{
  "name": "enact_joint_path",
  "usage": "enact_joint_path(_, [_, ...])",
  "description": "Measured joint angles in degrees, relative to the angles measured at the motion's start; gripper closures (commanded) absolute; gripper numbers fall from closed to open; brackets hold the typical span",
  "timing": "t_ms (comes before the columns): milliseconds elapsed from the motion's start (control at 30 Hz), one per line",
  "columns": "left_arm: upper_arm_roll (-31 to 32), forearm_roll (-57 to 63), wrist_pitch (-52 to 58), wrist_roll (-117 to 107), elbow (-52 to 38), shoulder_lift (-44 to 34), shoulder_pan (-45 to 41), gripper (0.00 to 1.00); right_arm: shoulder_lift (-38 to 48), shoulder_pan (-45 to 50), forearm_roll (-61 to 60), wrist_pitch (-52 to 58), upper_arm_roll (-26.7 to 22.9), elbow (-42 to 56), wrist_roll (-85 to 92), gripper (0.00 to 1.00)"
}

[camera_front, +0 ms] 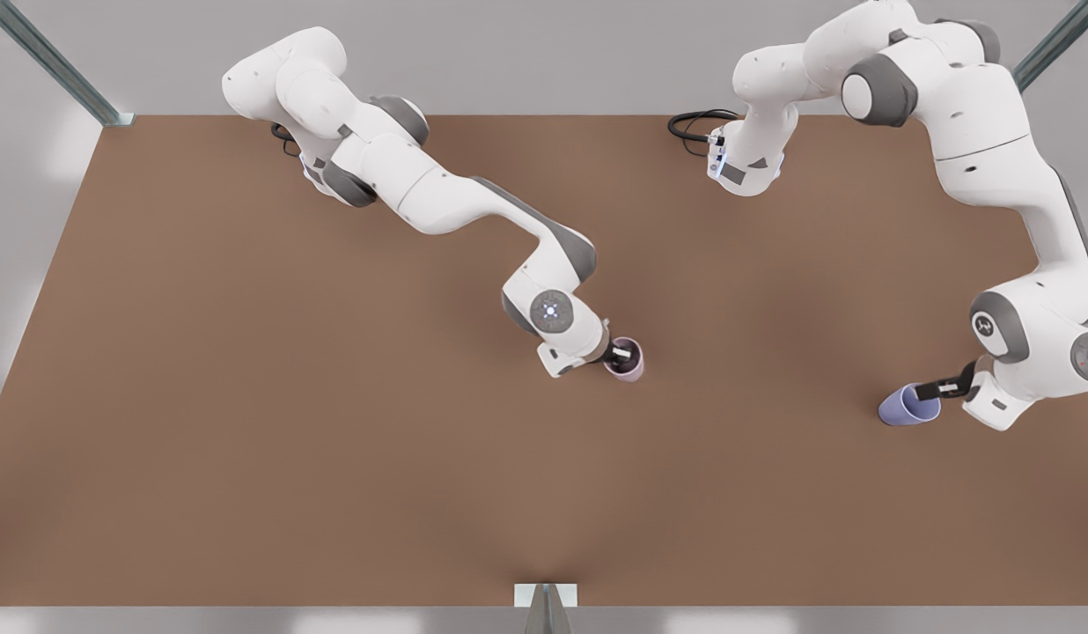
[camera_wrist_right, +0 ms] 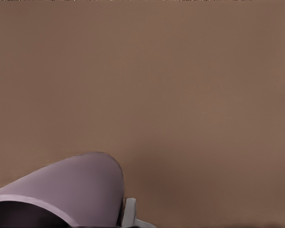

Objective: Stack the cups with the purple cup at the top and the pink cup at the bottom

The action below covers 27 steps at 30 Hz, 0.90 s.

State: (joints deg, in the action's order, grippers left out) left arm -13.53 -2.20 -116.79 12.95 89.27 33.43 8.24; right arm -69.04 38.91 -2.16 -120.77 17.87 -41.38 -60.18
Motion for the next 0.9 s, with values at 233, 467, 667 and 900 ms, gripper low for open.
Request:
enact_joint_path(233, [0.0, 0.0, -7.2, 2.1, 0.1, 4.3, 1.7, 0.00, -0.3, 0.1, 0.3, 1.2, -0.3, -0.3, -4.6, 0.18])
enact_joint_path(467, [0.2, 0.2, -7.7, 3.6, 0.3, 6.4, 1.8, 0.44, 1.2, 1.6, 0.6, 1.2, -0.5, -0.6, -7.9, 0.00])
enact_joint_path(667, [0.6, 1.1, -5.0, 3.3, 1.0, 6.2, 1.8, 0.79, 10.5, -2.4, 0.8, 2.5, -0.4, -5.0, -9.6, 0.00])
enact_joint_path(900, [2.8, 0.4, -2.9, 3.8, 1.3, 3.0, 1.1, 0.79, 52.4, -33.9, 6.1, 8.2, -0.5, -46.8, -1.4, 0.00])
